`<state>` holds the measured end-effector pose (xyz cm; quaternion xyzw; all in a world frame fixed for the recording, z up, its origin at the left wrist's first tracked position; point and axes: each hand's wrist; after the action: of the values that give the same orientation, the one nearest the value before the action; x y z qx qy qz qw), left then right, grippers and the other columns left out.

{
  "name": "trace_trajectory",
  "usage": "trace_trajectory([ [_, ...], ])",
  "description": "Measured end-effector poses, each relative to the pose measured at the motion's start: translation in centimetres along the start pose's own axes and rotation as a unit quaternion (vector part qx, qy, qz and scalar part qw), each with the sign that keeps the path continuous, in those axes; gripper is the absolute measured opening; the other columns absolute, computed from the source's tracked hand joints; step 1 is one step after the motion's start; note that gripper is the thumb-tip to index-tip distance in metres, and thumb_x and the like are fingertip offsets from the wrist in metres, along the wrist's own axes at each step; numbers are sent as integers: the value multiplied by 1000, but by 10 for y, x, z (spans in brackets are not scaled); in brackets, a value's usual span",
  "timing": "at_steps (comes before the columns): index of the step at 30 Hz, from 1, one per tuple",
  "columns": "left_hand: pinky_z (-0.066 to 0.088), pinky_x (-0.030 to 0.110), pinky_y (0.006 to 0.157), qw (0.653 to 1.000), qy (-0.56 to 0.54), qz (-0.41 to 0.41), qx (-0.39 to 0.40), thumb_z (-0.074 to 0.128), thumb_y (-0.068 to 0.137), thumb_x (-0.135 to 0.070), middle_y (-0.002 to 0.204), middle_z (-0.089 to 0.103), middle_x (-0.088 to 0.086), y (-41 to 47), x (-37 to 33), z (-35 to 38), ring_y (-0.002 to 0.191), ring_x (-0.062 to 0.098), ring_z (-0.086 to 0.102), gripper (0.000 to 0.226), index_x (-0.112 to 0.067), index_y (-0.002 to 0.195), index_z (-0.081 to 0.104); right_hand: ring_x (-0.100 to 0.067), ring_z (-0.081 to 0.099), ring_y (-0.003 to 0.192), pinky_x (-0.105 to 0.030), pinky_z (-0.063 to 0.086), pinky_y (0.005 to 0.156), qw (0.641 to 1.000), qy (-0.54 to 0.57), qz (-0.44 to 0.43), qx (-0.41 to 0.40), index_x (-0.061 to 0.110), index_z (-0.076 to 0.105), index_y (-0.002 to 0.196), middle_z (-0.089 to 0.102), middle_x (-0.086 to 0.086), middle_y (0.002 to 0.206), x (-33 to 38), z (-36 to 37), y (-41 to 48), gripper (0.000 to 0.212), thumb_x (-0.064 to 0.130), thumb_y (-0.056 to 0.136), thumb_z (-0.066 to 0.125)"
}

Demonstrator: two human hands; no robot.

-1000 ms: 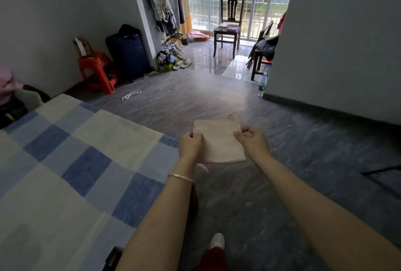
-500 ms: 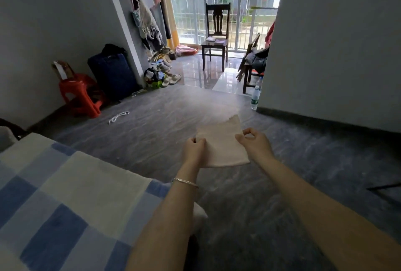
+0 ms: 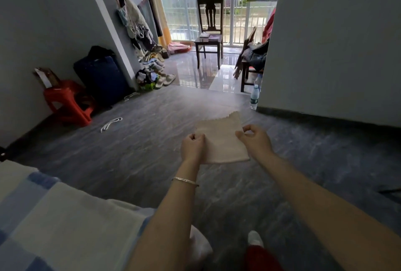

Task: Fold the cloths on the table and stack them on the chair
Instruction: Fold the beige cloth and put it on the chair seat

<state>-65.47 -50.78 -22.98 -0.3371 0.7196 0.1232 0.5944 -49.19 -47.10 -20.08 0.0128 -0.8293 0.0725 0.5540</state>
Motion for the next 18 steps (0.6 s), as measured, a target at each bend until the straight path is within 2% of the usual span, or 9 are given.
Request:
trace_trajectory([
  [2, 35, 30, 68, 1000, -3, -6, 0, 52, 68, -34, 72, 54, 8, 17, -5, 6, 71, 22, 45, 20, -17, 57, 51, -19, 55, 76, -21, 39, 56, 1000, 3, -4, 2, 15, 57, 84, 60, -6, 84, 1, 3, 20, 11, 23, 85, 65],
  [4, 36, 30, 68, 1000, -4, -14, 0, 51, 65, -36, 73, 55, 8, 35, -12, 13, 72, 22, 46, 20, -18, 57, 51, -19, 55, 76, -21, 39, 57, 1000, 0, -5, 13, 15, 57, 84, 61, -6, 85, 2, 7, 43, 11, 23, 86, 64],
  [6, 35, 29, 68, 1000, -1, -19, -9, 58, 78, -28, 71, 55, 7, 57, -18, 21, 74, 22, 47, 24, -18, 58, 51, -19, 55, 75, -21, 39, 56, 1000, -6, -4, 27, 14, 57, 84, 60, -6, 85, 7, 10, 68, 12, 24, 86, 64],
  [8, 33, 28, 66, 999, 11, -18, -30, 56, 86, -19, 75, 53, 8, 80, -26, 31, 74, 20, 44, 28, -20, 59, 48, -20, 56, 76, -23, 41, 56, 999, -3, -7, 40, 15, 56, 84, 61, -5, 86, 14, 12, 96, 11, 23, 86, 64],
  [11, 27, 31, 55, 998, 40, -16, -46, 54, 87, -17, 68, 46, 7, 113, -39, 47, 72, 19, 39, 34, -20, 57, 40, -21, 59, 81, -30, 48, 70, 998, -4, -7, 63, 16, 56, 87, 61, -4, 89, 24, 12, 135, 11, 25, 87, 62],
  [13, 26, 32, 54, 998, 43, -18, -52, 55, 87, -16, 63, 44, 6, 133, -51, 58, 71, 20, 38, 32, -17, 57, 43, -22, 61, 82, -30, 48, 72, 997, -8, -11, 77, 17, 56, 87, 62, -4, 90, 30, 12, 166, 11, 27, 87, 62],
  [15, 30, 31, 59, 998, 28, -24, -52, 56, 84, -23, 70, 49, 9, 149, -64, 70, 71, 21, 41, 23, -14, 63, 52, -24, 64, 82, -30, 50, 70, 996, -4, -12, 85, 20, 56, 81, 66, -5, 91, 33, 12, 195, 12, 28, 86, 63],
  [18, 29, 30, 52, 998, 24, -20, -55, 47, 66, -36, 65, 47, 6, 171, -80, 89, 69, 20, 40, 23, -14, 59, 49, -22, 62, 77, -24, 44, 58, 996, -1, -15, 87, 23, 54, 76, 67, -5, 89, 36, 8, 232, 15, 27, 86, 64],
])
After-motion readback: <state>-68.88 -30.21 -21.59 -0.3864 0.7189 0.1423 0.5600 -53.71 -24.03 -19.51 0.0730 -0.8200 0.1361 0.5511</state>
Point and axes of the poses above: each hand's wrist, its own y-axis towards the middle knuckle, its own z-axis out of the palm, x = y × z
